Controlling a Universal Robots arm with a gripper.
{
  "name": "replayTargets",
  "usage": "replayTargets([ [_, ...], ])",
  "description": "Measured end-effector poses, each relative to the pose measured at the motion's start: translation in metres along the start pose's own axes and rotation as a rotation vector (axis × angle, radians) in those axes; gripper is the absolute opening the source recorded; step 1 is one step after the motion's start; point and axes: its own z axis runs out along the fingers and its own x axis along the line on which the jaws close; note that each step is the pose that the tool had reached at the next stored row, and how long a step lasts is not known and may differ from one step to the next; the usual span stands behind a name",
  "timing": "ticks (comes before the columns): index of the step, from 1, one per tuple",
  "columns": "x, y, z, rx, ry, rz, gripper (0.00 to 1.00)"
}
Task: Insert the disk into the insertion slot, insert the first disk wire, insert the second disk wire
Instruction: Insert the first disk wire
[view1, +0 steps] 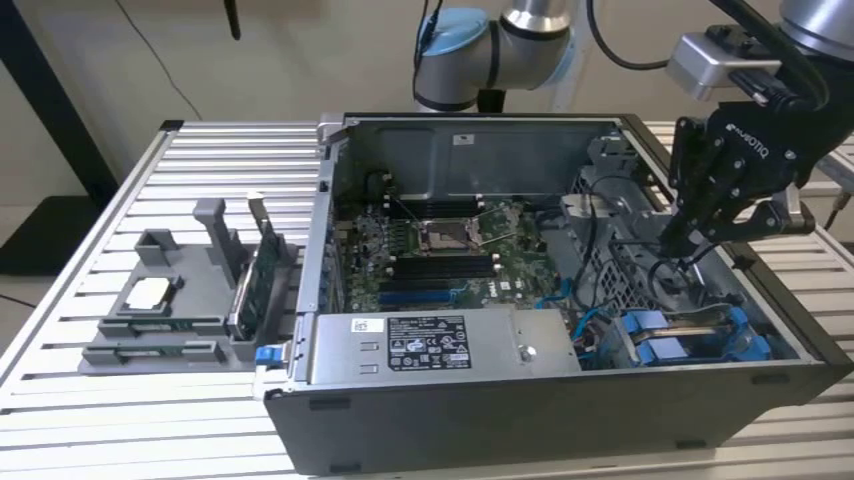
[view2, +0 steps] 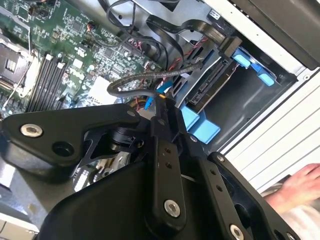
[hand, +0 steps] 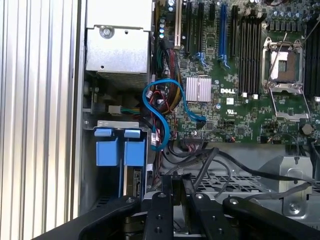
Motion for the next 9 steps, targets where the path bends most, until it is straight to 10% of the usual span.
replayTargets([
  [9,0.0001,-0.0001,0.002,0.0061,0.0049,0.0,0.19],
])
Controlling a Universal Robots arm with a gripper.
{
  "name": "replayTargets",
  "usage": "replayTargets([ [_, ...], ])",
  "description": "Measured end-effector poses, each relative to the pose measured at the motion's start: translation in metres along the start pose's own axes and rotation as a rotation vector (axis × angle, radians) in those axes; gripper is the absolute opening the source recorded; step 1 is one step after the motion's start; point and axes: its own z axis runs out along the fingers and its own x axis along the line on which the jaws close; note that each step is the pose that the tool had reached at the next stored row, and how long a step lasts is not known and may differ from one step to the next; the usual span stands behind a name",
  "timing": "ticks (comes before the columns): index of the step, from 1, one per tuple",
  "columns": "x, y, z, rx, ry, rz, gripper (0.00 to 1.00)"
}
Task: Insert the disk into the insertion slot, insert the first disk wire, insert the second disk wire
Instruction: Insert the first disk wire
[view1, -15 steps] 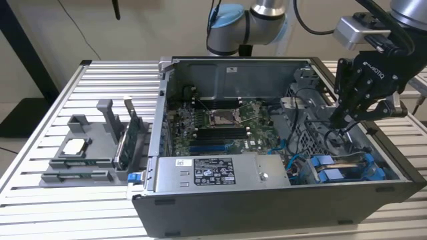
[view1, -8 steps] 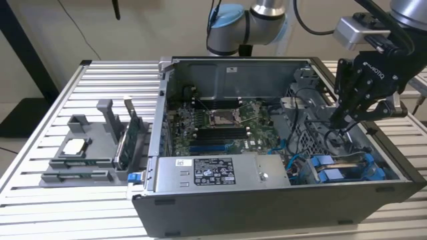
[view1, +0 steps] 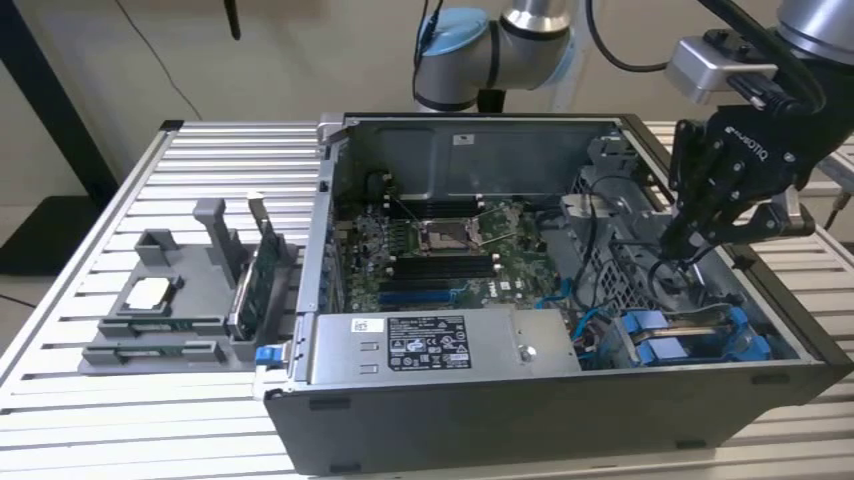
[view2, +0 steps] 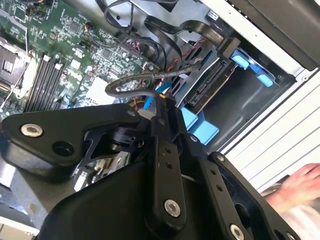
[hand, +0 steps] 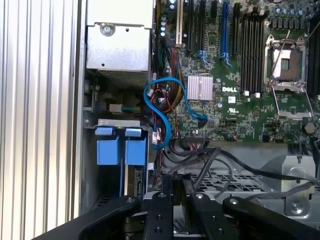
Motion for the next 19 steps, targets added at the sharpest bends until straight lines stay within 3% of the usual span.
replayTargets([
  [19,0.0017,-0.0009,0.0057,0.0024,-0.0001,0.0,0.19],
])
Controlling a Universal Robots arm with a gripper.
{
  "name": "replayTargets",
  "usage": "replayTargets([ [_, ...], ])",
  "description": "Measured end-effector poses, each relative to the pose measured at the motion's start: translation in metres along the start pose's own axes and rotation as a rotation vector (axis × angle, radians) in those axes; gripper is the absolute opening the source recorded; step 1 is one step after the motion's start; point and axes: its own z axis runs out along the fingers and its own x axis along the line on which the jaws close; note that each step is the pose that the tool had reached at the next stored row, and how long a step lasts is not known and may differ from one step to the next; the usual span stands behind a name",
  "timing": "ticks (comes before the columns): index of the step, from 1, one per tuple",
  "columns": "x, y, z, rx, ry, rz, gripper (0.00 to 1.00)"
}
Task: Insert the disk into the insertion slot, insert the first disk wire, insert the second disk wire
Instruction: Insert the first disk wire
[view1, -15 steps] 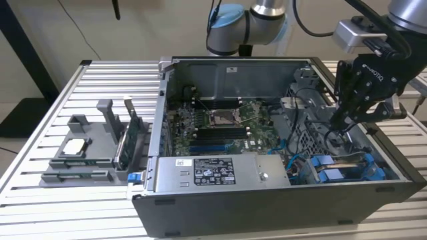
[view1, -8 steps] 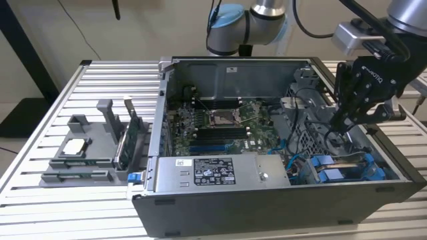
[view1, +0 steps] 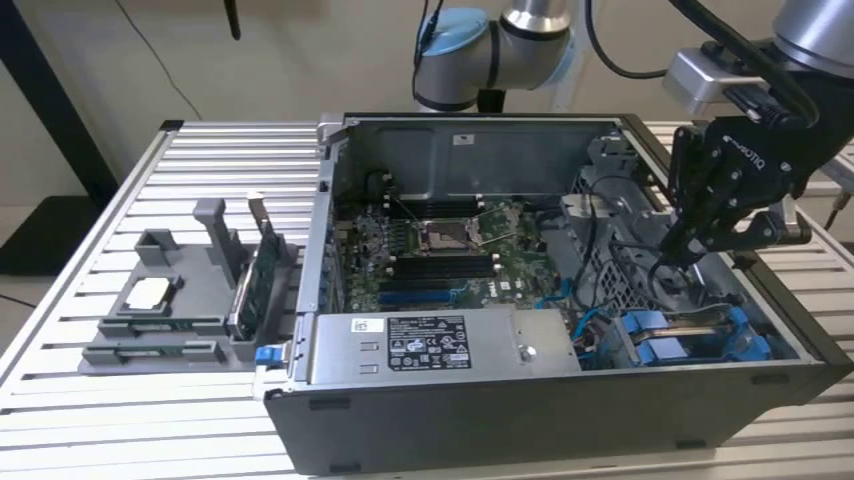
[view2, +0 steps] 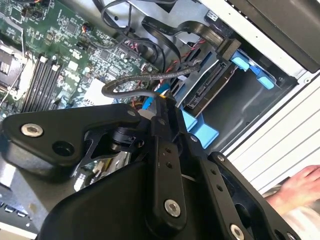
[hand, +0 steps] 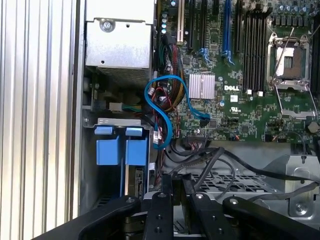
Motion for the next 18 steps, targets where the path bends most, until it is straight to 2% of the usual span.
replayTargets([
  [6,0.0002,-0.0017,0.0006,0.0,-0.0003,0.0,0.19],
  [18,0.0015,-0.0117,0.0025,0.0,-0.0001,0.0,0.19],
])
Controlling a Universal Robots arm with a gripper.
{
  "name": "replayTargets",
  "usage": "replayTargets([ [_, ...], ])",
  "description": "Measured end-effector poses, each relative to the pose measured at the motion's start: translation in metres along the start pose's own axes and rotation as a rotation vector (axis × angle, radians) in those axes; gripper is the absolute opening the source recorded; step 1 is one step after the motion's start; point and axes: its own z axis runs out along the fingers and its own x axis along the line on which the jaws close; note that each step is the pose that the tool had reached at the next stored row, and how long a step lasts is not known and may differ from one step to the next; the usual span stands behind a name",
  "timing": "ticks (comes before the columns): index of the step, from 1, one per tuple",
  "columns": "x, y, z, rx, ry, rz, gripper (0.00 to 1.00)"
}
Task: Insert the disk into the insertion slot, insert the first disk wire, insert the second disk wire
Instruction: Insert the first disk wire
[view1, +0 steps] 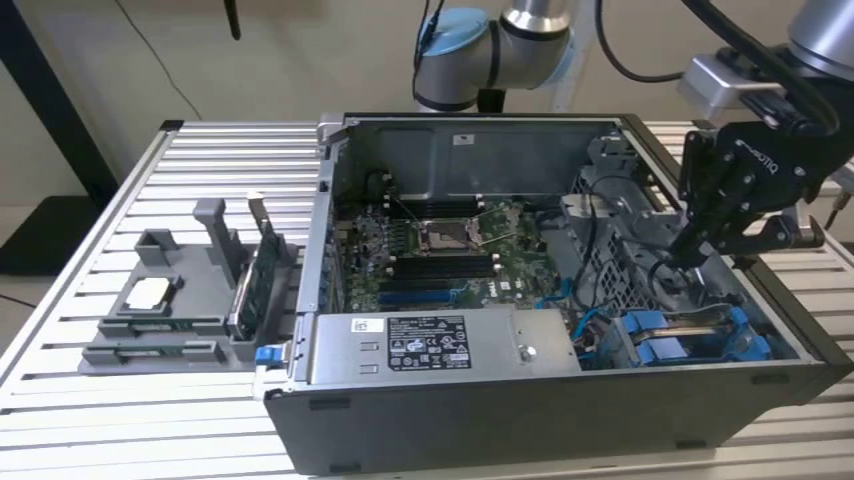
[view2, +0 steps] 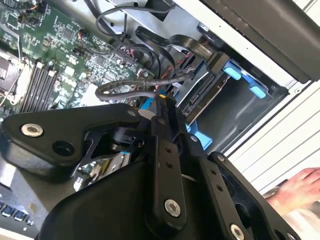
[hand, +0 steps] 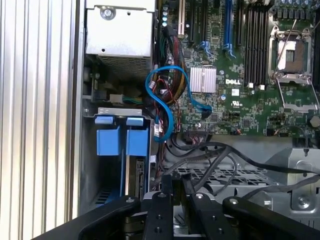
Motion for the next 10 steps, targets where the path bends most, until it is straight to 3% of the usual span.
replayTargets([
  [10,0.0005,-0.0038,0.0011,0.0,0.0003,0.0,0.19],
])
